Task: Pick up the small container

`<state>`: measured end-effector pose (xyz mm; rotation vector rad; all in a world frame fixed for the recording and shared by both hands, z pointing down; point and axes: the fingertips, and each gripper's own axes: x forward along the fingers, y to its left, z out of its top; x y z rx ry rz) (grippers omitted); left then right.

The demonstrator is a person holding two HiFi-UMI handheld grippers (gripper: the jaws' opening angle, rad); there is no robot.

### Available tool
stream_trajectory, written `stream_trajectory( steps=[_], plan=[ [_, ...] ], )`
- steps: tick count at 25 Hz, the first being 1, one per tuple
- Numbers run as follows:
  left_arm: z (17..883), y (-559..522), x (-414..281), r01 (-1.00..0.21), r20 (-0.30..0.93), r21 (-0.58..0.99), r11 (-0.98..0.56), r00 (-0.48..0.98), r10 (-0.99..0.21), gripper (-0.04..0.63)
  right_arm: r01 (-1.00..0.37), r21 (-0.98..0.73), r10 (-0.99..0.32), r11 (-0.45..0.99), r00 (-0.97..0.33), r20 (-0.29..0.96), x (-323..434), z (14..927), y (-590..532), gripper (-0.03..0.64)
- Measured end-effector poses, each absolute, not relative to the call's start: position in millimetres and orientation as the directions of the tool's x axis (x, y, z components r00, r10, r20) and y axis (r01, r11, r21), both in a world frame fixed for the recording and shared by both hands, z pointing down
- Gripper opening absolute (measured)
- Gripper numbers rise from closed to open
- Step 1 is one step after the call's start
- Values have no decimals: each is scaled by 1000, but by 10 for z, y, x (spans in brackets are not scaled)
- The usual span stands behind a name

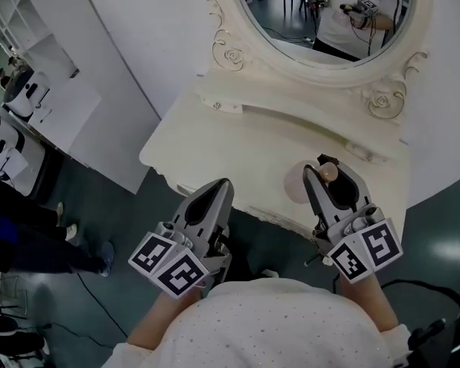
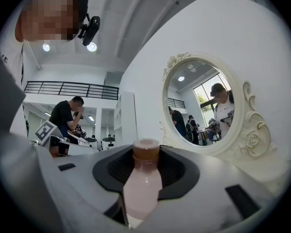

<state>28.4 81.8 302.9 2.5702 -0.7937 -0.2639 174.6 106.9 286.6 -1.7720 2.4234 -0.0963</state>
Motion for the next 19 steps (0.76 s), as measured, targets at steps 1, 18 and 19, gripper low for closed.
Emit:
stream_trajectory(
  steps=[1, 18, 19],
  plan=[
    [3031, 821, 283, -494, -52, 457, -740, 816, -576, 0, -943, -130, -951, 308, -300, -74, 1744, 2869, 1067, 137],
    [3051, 825, 366, -509, -59, 446, -736, 804, -591, 0, -938, -114, -945, 327, -320, -72, 1813, 2928, 1032, 137],
    [3053, 829, 379, -508, -59, 446, -737, 805, -591, 0, -938, -114, -945, 326, -320, -71, 1826, 2934, 1035, 137]
  ],
)
